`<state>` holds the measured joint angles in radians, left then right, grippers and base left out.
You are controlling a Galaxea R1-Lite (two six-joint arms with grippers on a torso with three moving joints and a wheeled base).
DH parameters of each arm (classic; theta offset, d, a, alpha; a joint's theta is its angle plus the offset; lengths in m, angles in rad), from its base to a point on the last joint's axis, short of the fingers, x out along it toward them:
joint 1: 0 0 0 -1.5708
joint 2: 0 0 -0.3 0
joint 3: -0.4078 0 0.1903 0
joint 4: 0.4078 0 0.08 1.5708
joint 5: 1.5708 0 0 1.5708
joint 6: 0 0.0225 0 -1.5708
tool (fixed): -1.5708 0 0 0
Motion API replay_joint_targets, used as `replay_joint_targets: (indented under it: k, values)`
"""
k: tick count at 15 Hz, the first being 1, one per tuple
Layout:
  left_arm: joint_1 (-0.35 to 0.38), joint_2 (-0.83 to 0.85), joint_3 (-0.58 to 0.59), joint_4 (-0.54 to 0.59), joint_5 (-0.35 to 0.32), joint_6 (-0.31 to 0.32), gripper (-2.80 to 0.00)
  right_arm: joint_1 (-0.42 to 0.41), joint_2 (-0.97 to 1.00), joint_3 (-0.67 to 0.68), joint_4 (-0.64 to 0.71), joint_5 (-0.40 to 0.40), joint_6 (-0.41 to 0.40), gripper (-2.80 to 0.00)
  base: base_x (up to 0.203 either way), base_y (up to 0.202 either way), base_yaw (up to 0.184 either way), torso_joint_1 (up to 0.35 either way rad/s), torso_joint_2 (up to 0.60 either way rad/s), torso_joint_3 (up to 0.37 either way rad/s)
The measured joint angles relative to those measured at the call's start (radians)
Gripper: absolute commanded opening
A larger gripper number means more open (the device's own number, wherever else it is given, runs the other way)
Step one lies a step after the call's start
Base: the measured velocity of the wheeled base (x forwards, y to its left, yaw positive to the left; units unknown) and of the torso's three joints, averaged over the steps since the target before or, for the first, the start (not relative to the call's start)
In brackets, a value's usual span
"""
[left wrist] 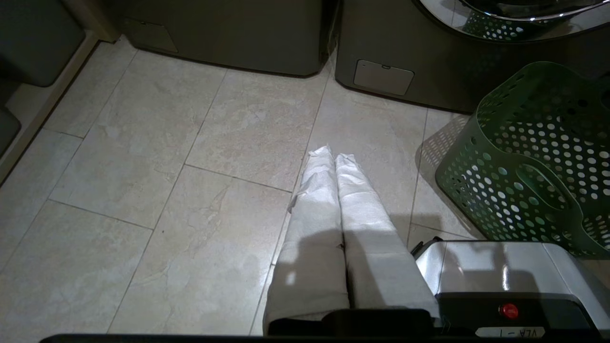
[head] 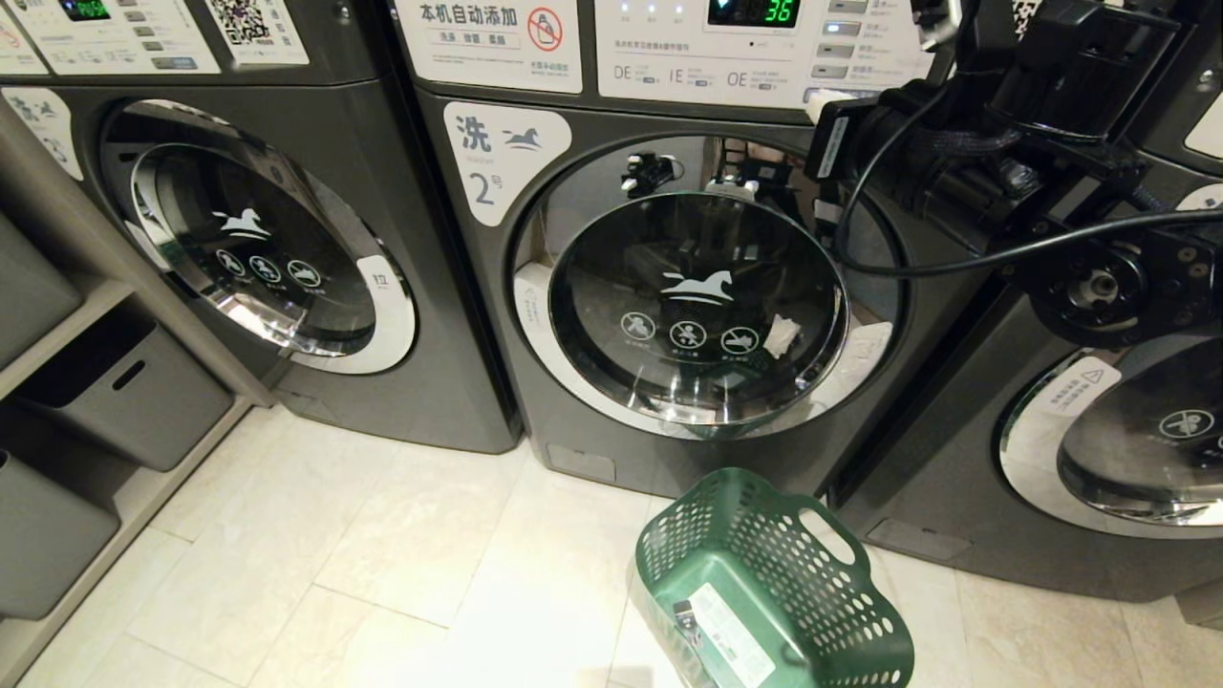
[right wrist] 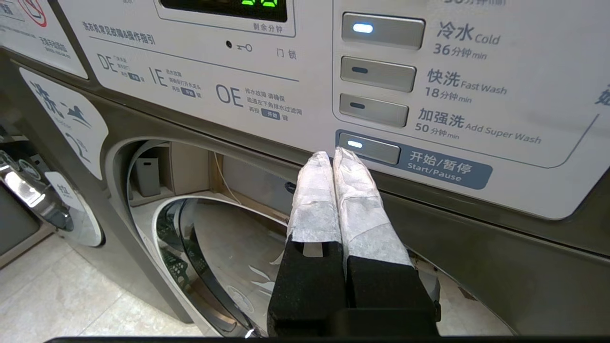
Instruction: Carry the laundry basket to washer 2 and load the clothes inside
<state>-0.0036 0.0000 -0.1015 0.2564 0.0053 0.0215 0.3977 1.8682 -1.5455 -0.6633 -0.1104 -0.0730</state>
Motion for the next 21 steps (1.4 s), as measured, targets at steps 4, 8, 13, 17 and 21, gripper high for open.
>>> replay_joint_targets:
  k: [4,8,13,17,21]
  values:
    - [0.0,0.0,0.0,0.0,0.0,0.0,-2.8,-0.011,0.009,-0.021,0.0,-0.001,0.0,-2.8,0.0,0.0,0.0,0.0,0.0,0.0]
    - [0.0,0.0,0.0,0.0,0.0,0.0,-2.8,-0.021,0.02,-0.035,0.002,-0.002,0.0,-2.8,0.0,0.0,0.0,0.0,0.0,0.0]
    - [0.0,0.0,0.0,0.0,0.0,0.0,-2.8,-0.023,0.034,-0.049,0.002,-0.003,0.0,-2.8,0.0,0.0,0.0,0.0,0.0,0.0]
    - [0.001,0.0,0.0,0.0,0.0,0.0,-2.8,-0.022,0.053,-0.087,0.006,-0.003,-0.001,-2.8,0.0,0.0,0.0,0.0,0.0,0.0]
    - [0.0,0.0,0.0,0.0,0.0,0.0,-2.8,-0.023,0.063,-0.094,0.006,-0.005,-0.011,-2.8,0.0,0.0,0.0,0.0,0.0,0.0]
